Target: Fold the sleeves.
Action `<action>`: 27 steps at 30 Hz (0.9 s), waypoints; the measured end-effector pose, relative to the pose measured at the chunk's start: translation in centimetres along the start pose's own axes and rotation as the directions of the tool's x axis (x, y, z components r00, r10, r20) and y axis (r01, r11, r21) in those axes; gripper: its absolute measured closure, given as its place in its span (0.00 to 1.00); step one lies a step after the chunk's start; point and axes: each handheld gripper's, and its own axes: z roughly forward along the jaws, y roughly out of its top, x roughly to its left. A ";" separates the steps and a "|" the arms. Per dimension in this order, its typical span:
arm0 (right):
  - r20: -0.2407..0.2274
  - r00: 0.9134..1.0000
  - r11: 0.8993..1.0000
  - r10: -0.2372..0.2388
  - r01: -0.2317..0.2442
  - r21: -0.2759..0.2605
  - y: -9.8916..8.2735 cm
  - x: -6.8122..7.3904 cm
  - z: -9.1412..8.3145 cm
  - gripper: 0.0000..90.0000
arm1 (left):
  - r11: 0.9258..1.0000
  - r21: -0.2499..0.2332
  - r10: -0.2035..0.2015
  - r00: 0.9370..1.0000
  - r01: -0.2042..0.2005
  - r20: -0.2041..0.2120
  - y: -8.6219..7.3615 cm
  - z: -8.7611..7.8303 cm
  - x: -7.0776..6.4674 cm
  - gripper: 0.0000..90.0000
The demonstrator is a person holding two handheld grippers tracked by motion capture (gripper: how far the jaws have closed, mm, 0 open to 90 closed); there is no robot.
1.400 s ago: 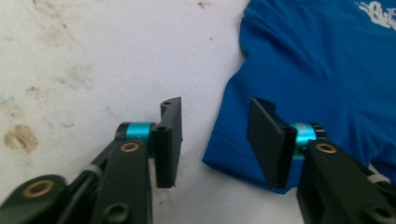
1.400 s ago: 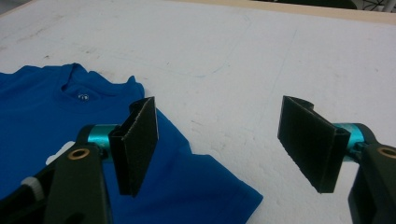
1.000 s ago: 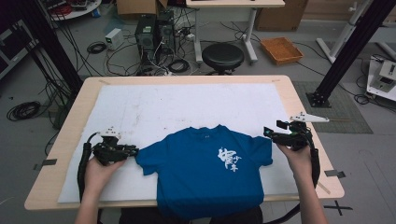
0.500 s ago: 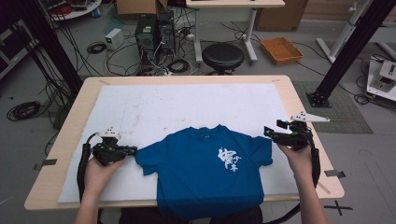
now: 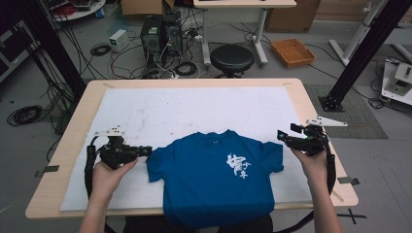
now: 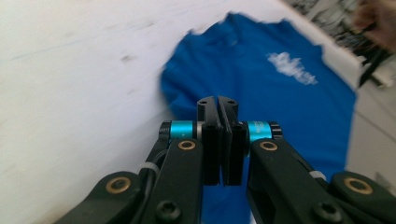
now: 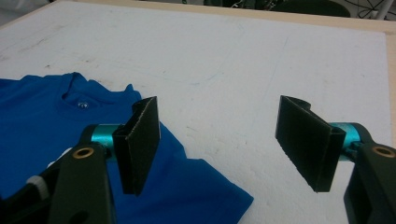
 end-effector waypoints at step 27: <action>0.012 1.000 1.000 0.024 -0.024 0.005 -0.4 -0.8 -0.4 0.35 | 0.993 0.044 -0.112 0.992 0.109 0.063 2.0 13.2 -4.4 0.98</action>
